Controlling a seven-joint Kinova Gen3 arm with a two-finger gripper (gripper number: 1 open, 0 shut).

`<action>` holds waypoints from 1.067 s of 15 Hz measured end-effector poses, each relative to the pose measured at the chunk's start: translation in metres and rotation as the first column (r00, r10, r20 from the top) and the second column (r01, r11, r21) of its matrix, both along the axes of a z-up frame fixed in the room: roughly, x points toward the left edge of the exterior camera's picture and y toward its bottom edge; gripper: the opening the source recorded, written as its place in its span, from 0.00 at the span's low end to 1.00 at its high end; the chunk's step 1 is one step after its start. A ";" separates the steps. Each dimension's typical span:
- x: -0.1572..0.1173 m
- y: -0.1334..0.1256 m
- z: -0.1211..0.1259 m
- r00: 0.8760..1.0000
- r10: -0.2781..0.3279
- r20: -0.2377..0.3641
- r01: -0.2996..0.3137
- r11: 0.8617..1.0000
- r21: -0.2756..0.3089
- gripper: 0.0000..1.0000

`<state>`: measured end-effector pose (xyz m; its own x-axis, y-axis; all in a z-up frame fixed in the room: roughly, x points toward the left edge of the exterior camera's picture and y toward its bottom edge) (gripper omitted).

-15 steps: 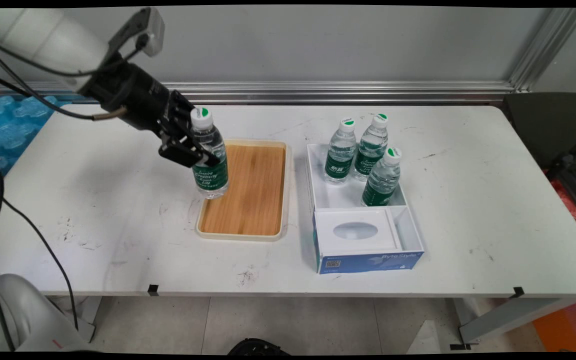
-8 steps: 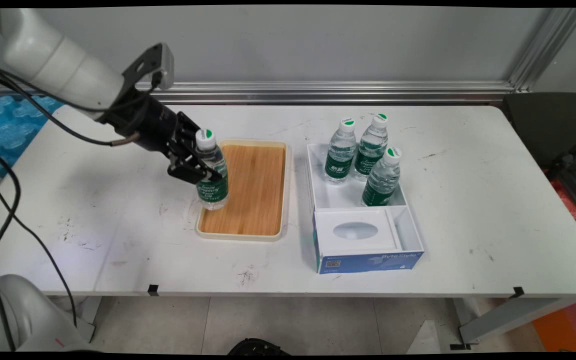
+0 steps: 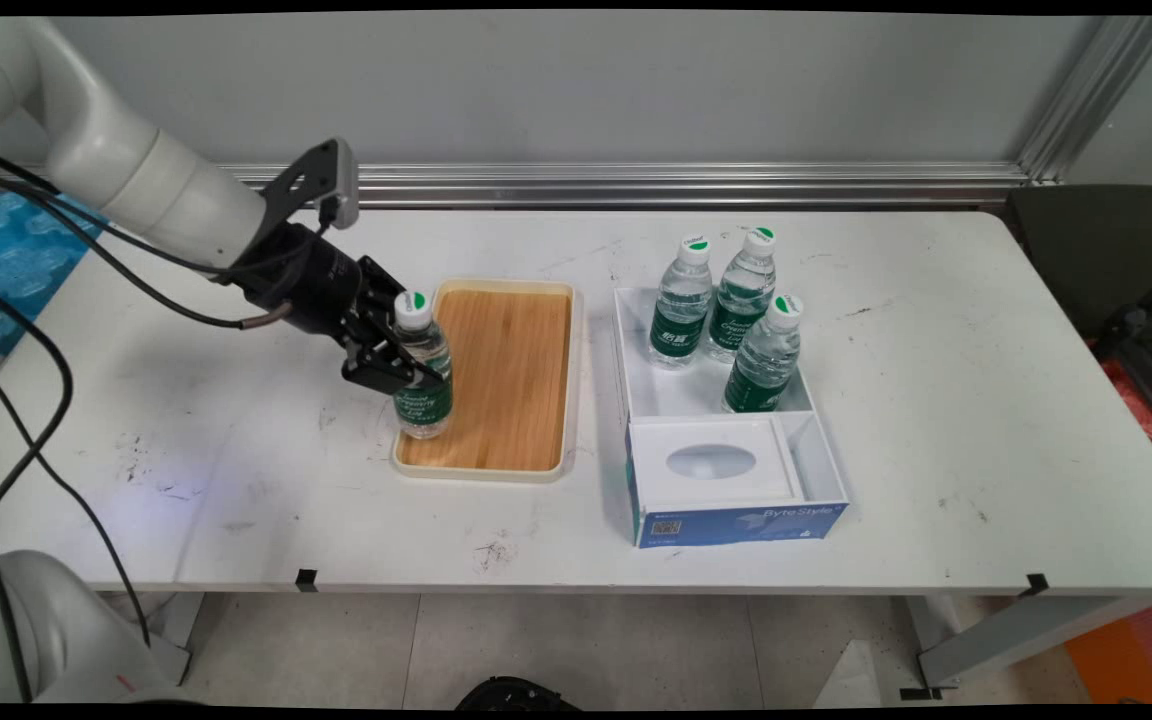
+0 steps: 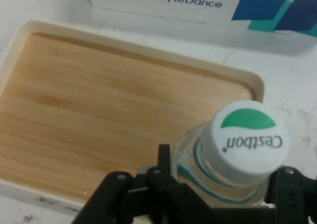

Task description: Place the picked object on the tray

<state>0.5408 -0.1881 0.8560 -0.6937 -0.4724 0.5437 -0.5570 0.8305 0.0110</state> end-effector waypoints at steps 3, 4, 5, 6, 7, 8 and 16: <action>-0.003 -0.002 -0.011 1.000 -0.008 -0.002 0.008 1.000 -0.001 0.00; -0.004 -0.002 -0.014 1.000 -0.009 -0.002 0.009 1.000 0.000 0.00; -0.004 -0.002 -0.017 1.000 -0.010 -0.002 0.010 1.000 0.000 0.00; -0.005 -0.003 -0.019 1.000 -0.011 -0.002 0.011 1.000 0.000 0.00; -0.005 -0.003 -0.021 1.000 -0.011 -0.002 0.011 1.000 0.000 0.00; -0.005 -0.003 -0.023 1.000 -0.011 -0.002 0.011 1.000 0.000 0.00; -0.006 -0.003 -0.031 1.000 -0.017 -0.010 0.017 1.000 -0.004 1.00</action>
